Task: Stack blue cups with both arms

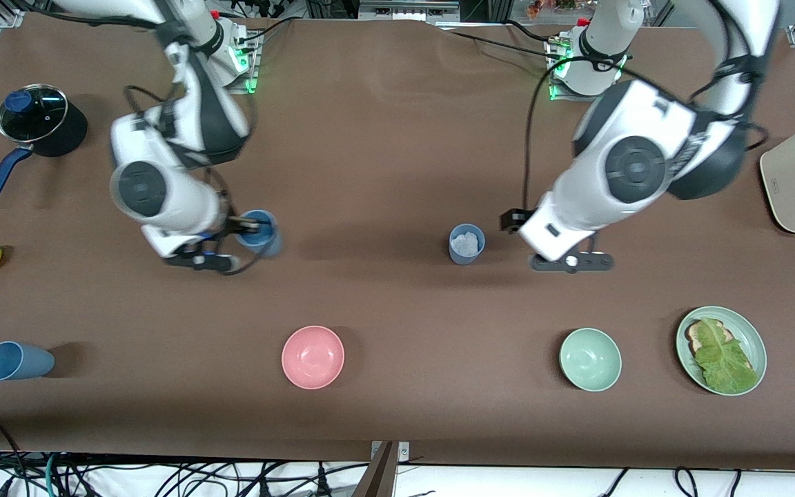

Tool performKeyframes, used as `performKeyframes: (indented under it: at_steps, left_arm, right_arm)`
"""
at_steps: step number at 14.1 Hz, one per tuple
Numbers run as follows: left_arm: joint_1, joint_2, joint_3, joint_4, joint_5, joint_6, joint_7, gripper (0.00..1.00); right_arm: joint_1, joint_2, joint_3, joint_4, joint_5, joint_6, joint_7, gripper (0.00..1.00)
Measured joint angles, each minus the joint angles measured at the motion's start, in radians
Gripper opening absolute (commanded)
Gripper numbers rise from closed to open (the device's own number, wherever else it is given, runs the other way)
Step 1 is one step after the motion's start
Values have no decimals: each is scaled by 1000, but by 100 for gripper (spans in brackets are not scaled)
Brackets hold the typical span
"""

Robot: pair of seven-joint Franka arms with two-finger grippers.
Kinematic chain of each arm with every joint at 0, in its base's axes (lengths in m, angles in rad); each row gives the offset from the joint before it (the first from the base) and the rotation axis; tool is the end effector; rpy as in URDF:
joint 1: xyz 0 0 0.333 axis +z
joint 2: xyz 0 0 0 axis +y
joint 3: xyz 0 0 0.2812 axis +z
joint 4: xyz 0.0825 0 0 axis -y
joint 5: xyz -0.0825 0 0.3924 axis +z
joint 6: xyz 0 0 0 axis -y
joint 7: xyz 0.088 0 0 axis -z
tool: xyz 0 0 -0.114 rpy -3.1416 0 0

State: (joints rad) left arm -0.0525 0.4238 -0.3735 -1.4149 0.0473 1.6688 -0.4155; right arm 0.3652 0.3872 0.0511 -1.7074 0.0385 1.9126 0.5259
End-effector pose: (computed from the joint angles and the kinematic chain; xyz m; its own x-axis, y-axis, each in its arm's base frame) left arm 0.6128 -0.2363 0.4194 0.9852 -0.0023 -0.1712 0.0044 -0.9992 0.0387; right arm 0.5754 0.2556 0.3098 0.9746 -0.1295 -0.1829 -0.1232 -0.9913 0.0454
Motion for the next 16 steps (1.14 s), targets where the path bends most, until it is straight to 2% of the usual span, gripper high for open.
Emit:
performKeyframes:
  at_steps: [4, 7, 8, 10, 13, 16]
  left_arm:
    - [101, -47, 4, 16, 0, -60, 152, 100]
    - [125, -100, 6, 21, 0, -107, 201, 100]
    - [128, -122, 14, 21, 0, -118, 222, 100]
    - [109, -174, 77, 14, -1, -151, 295, 100]
    - [49, -278, 227, -69, -35, -152, 365, 100]
    - [43, -388, 274, -224, -67, -76, 374, 100]
  right_arm:
    - [212, 151, 1, 195, 3, 1, 239, 0]
    - [311, 259, 0, 360, 13, 6, 365, 0]
    - [335, 289, 0, 412, 40, 14, 402, 0]
    - [377, 341, 0, 513, 95, 39, 462, 0]
    - [407, 378, -1, 590, 129, 97, 500, 0]
    - [413, 390, -1, 598, 154, 164, 517, 0]
